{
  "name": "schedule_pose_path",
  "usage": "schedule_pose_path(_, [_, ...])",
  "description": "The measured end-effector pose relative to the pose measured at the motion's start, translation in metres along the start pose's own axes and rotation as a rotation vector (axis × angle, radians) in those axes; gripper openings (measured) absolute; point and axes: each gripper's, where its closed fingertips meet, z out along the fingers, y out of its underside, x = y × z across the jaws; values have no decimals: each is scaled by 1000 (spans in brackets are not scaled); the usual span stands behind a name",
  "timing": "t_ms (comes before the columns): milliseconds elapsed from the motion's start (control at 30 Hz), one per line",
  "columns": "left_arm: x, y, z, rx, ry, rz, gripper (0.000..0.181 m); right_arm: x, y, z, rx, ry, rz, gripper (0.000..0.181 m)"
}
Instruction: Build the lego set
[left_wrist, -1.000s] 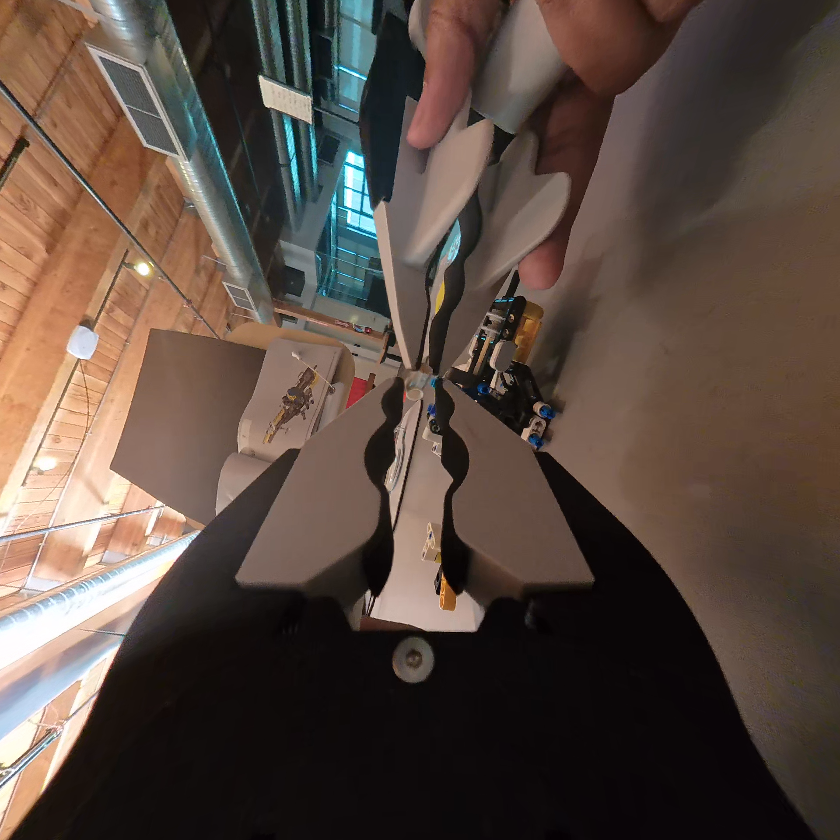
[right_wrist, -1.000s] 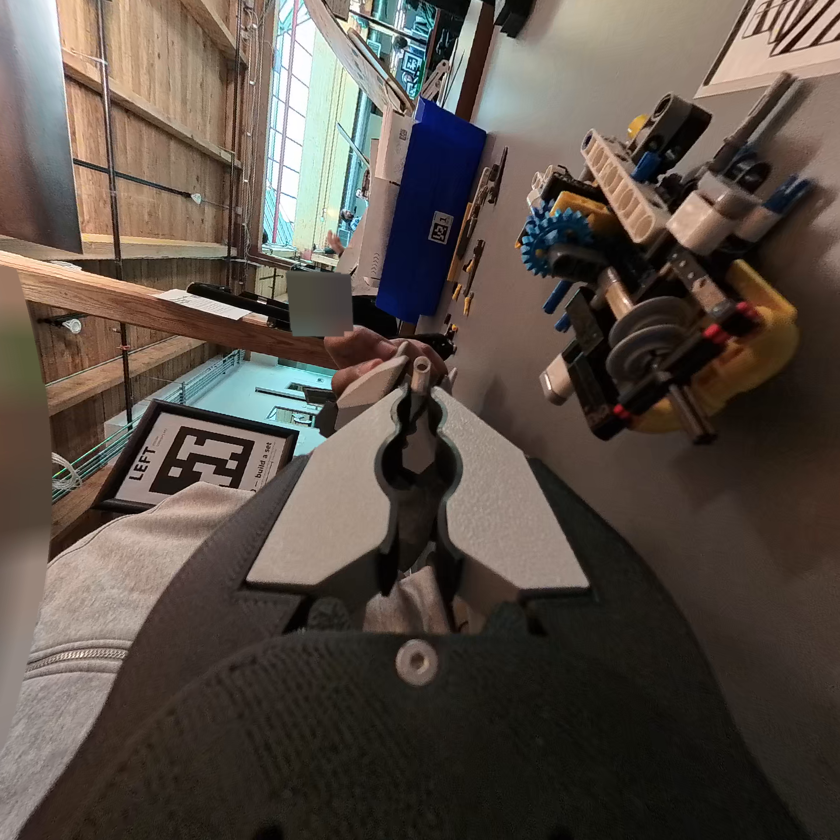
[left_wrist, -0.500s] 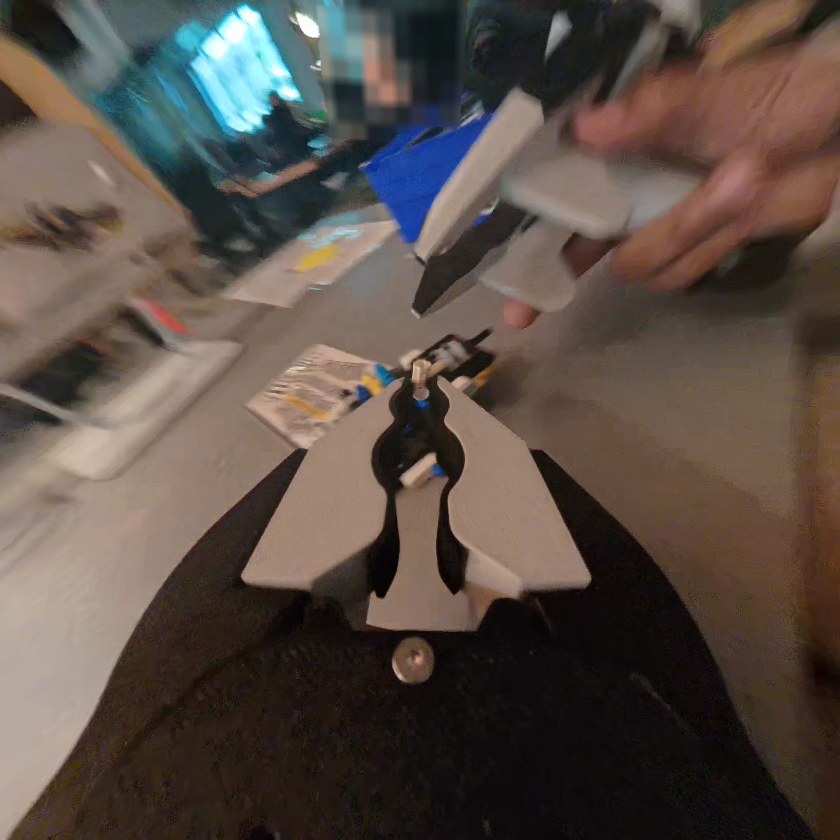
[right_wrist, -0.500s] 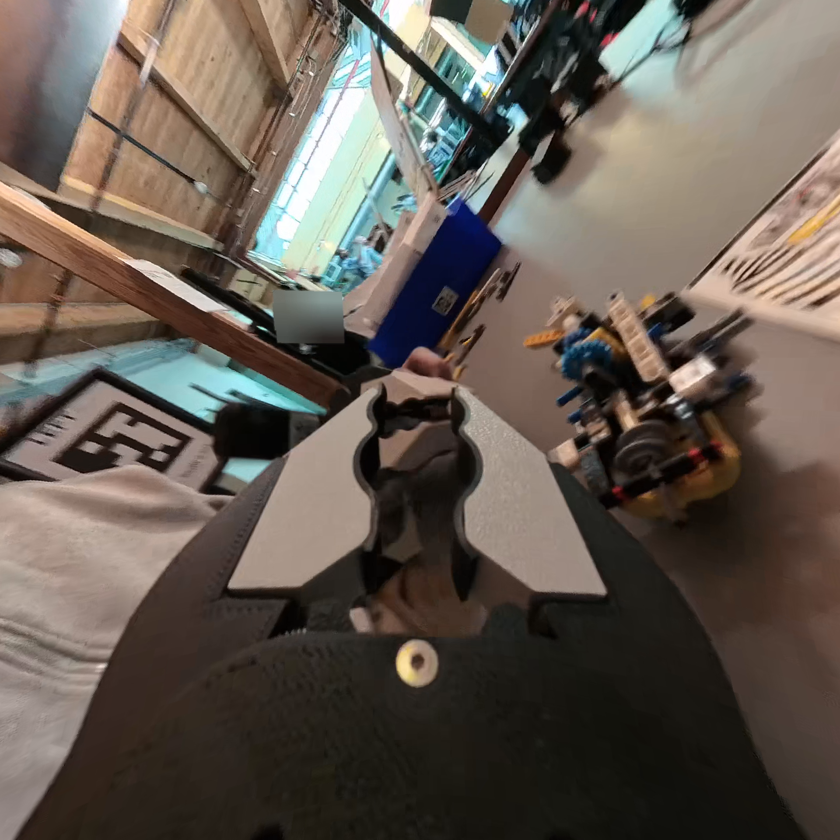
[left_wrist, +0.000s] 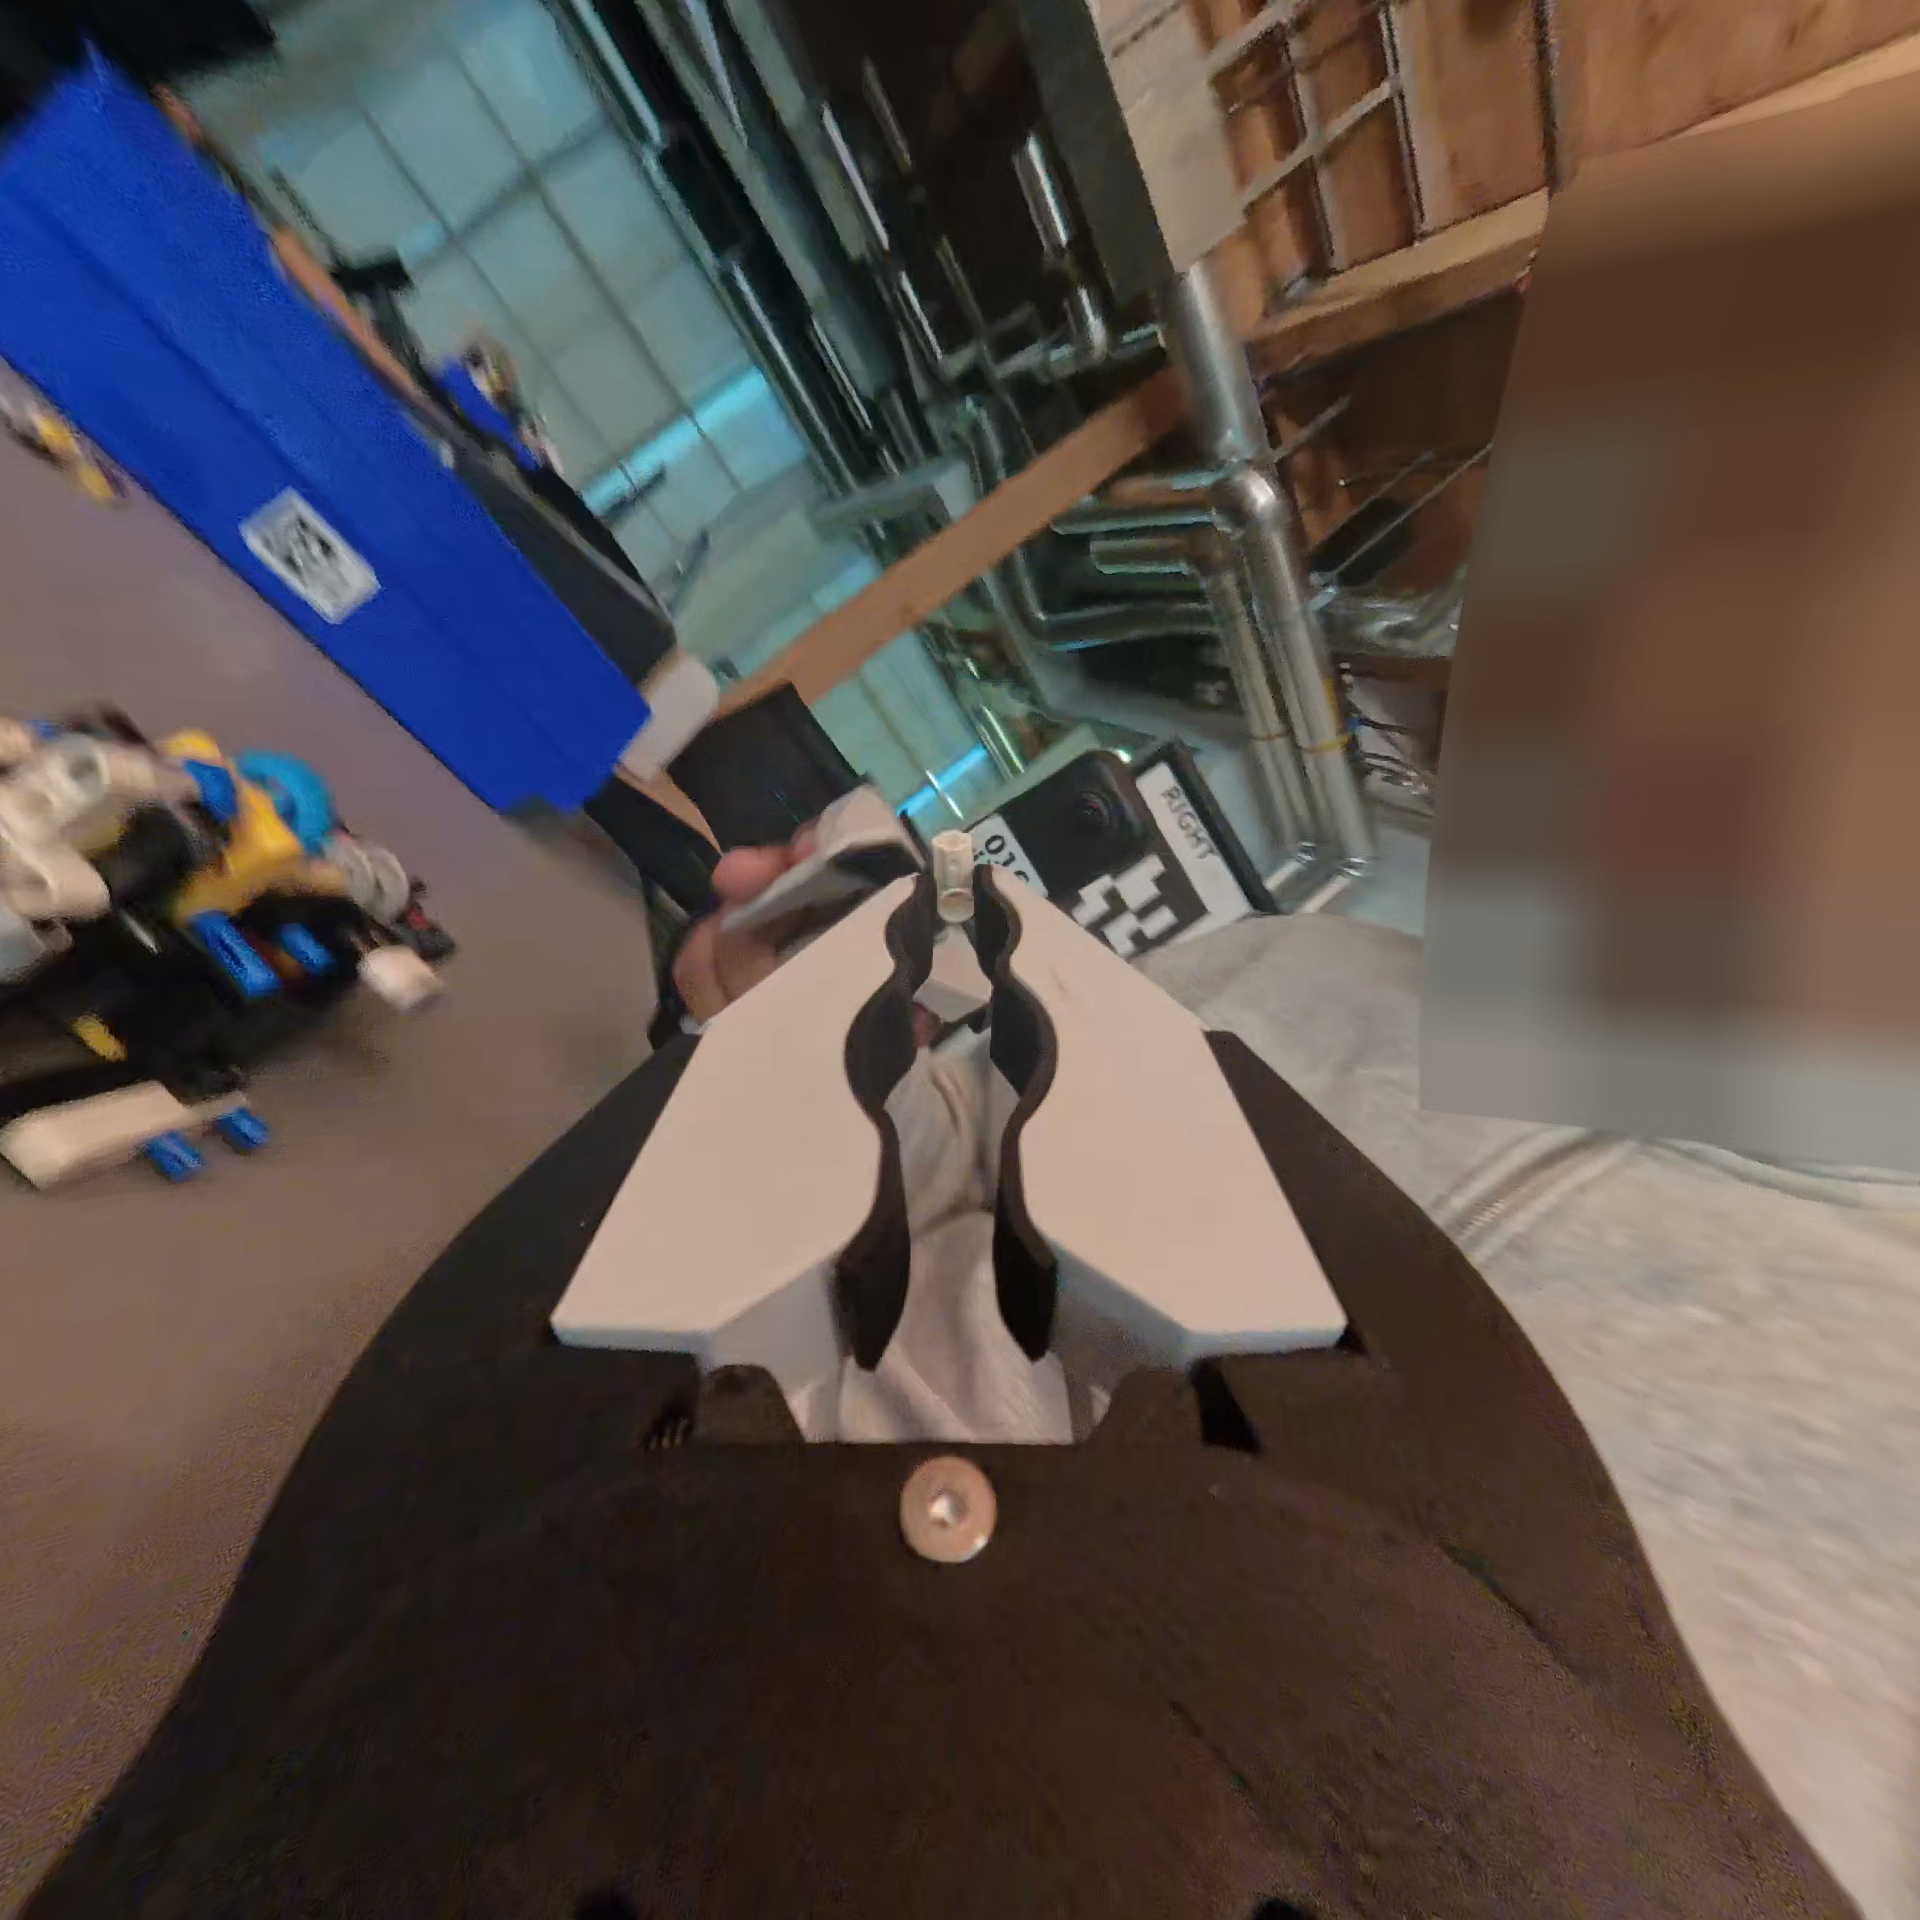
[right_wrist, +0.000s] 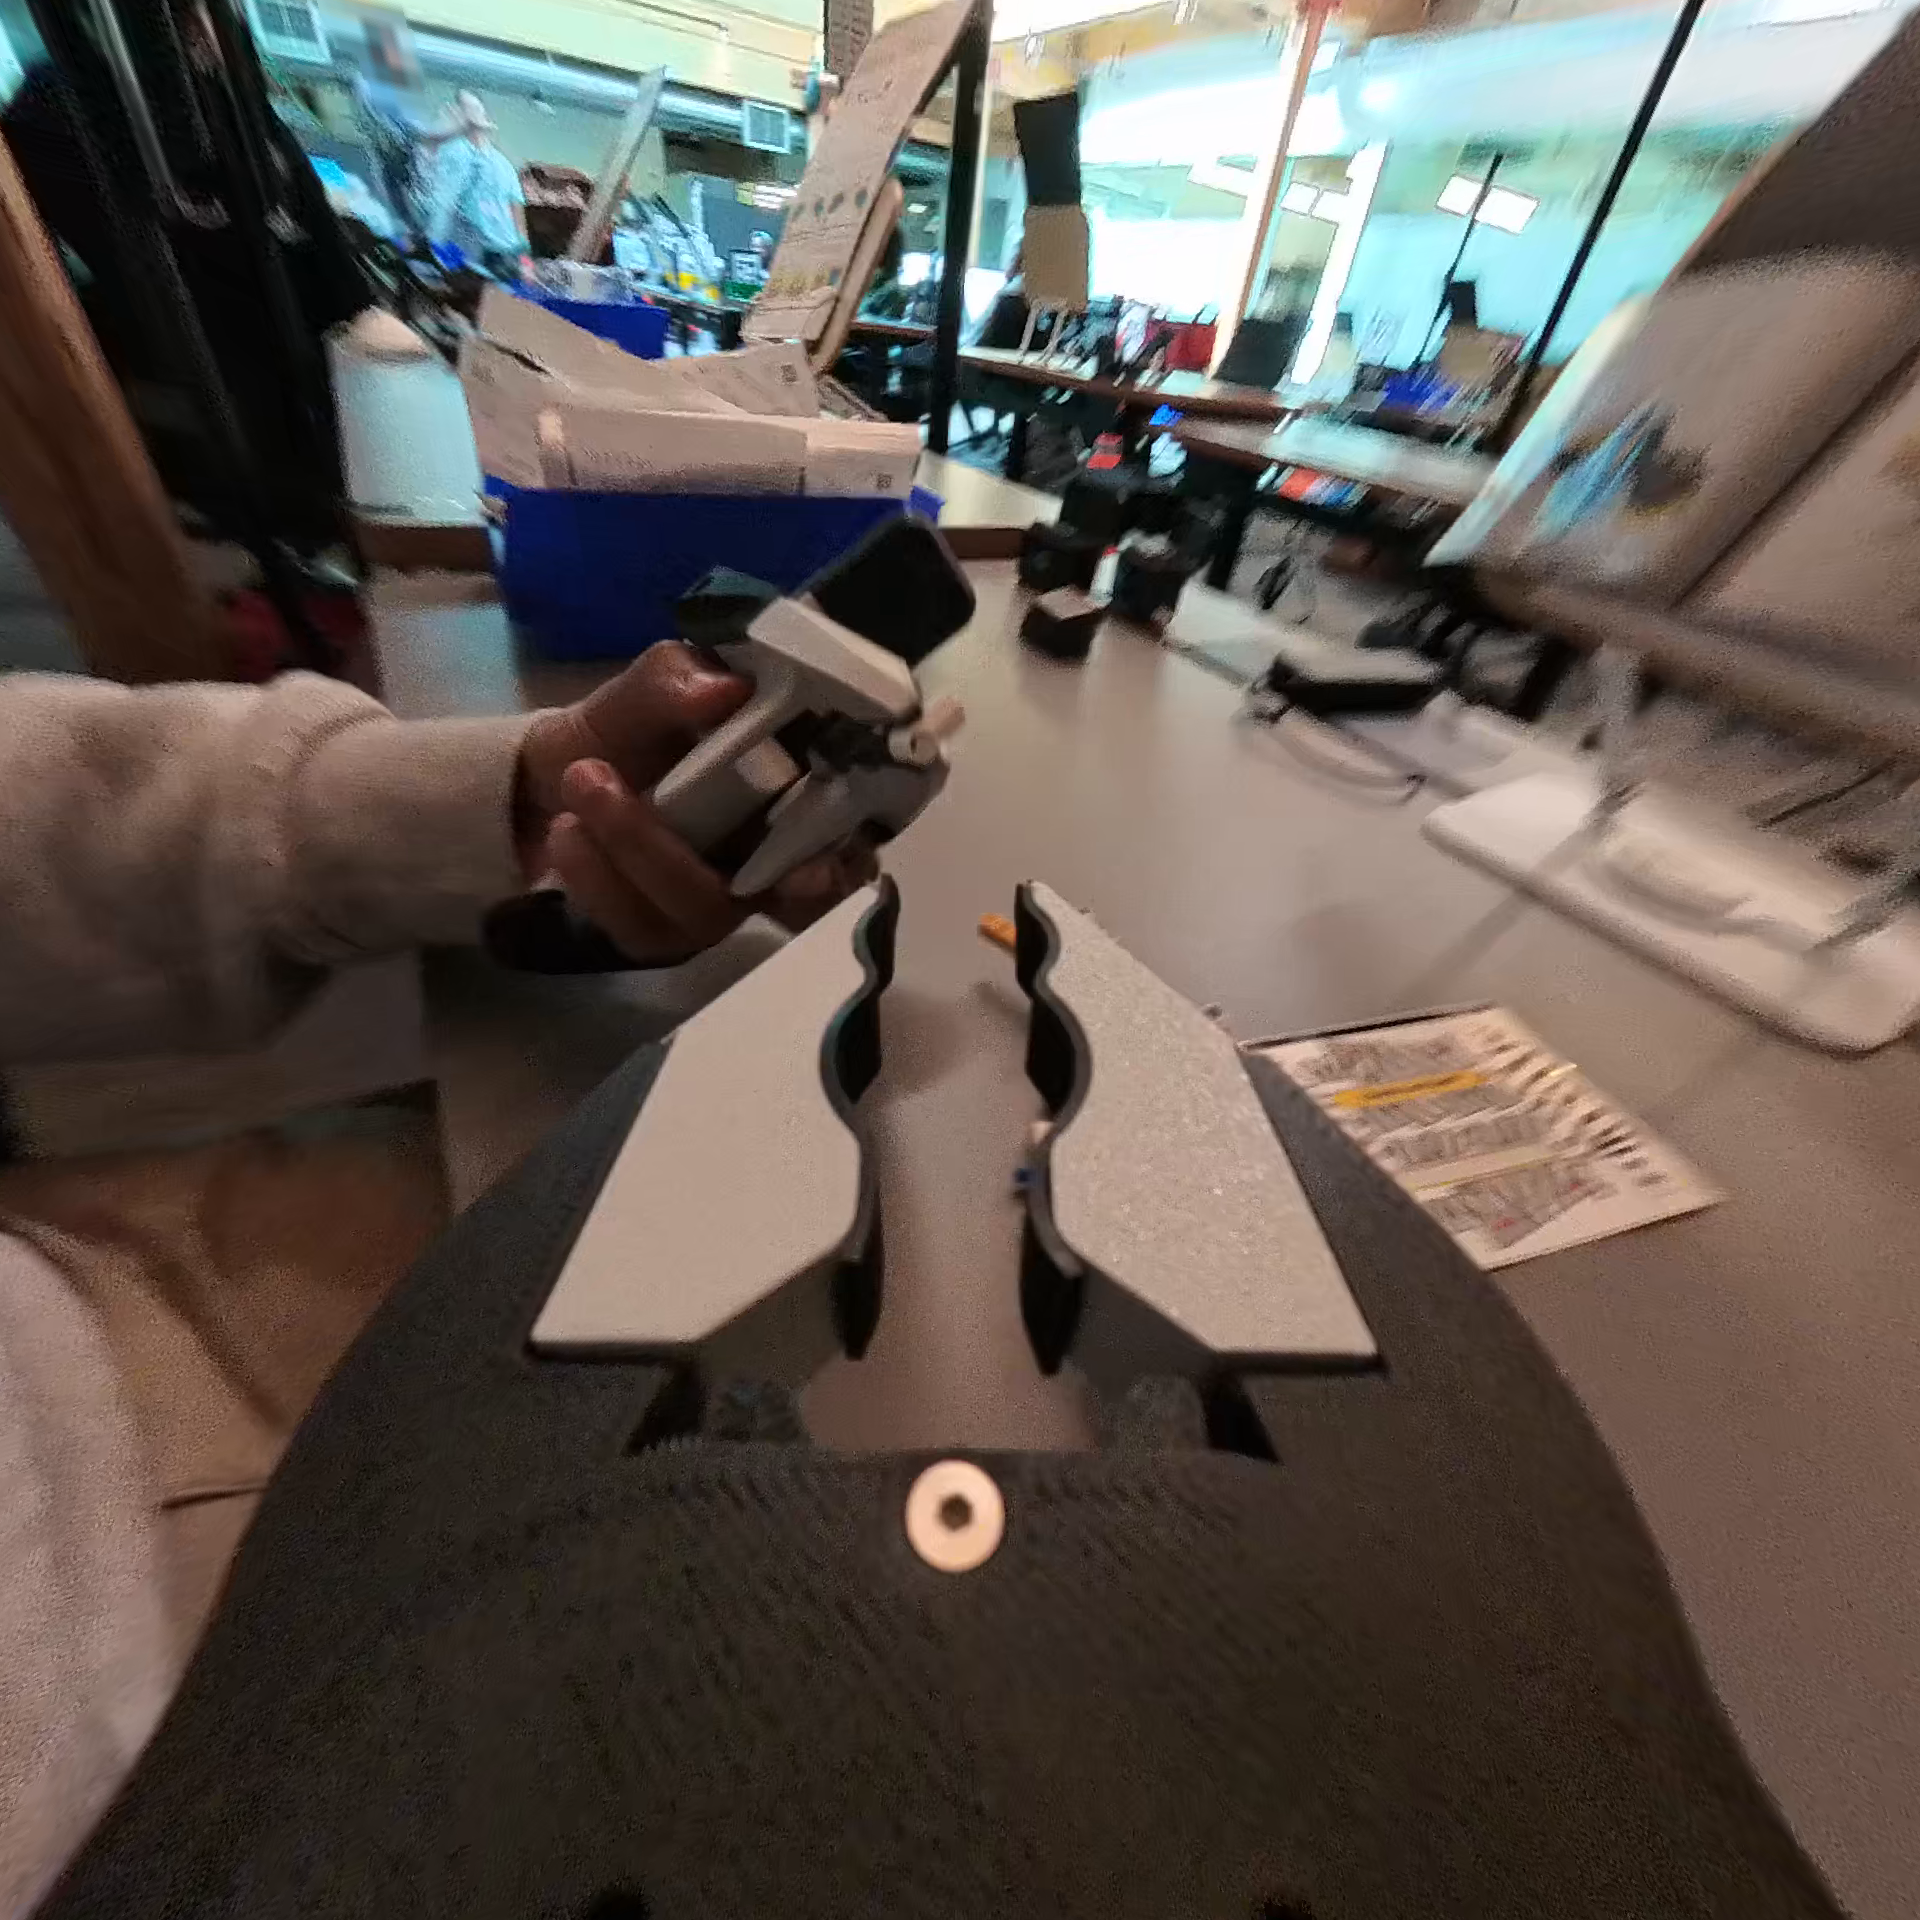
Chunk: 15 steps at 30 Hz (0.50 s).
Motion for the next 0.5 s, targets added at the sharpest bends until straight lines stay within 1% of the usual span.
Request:
schedule_pose_path(33, [-3,8,2,-42,13,-62,6,-2,-4,-1,19,33,-85,20])
schedule_pose_path(100, [-6,25,6,-131,44,-169,6,-10,-8,-4,54,51,-207,17])
schedule_pose_path(200, [-10,34,11,-163,56,-231,6,-20,-10,-7,77,33,-292,16])
schedule_pose_path(267, [-5,37,12,-185,85,-231,6,-26,-7,-7,59,-5,-298,20])
schedule_pose_path(367, [-3,44,12,-231,89,-223,6,-31,-1,-7,20,-58,-267,30])
schedule_pose_path(467, [-3,48,13,-251,94,-241,6,-34,0,-7,12,-87,-252,29])
schedule_pose_path(500, [-4,50,13,-257,90,-242,6,-35,0,-7,9,-90,-255,25])
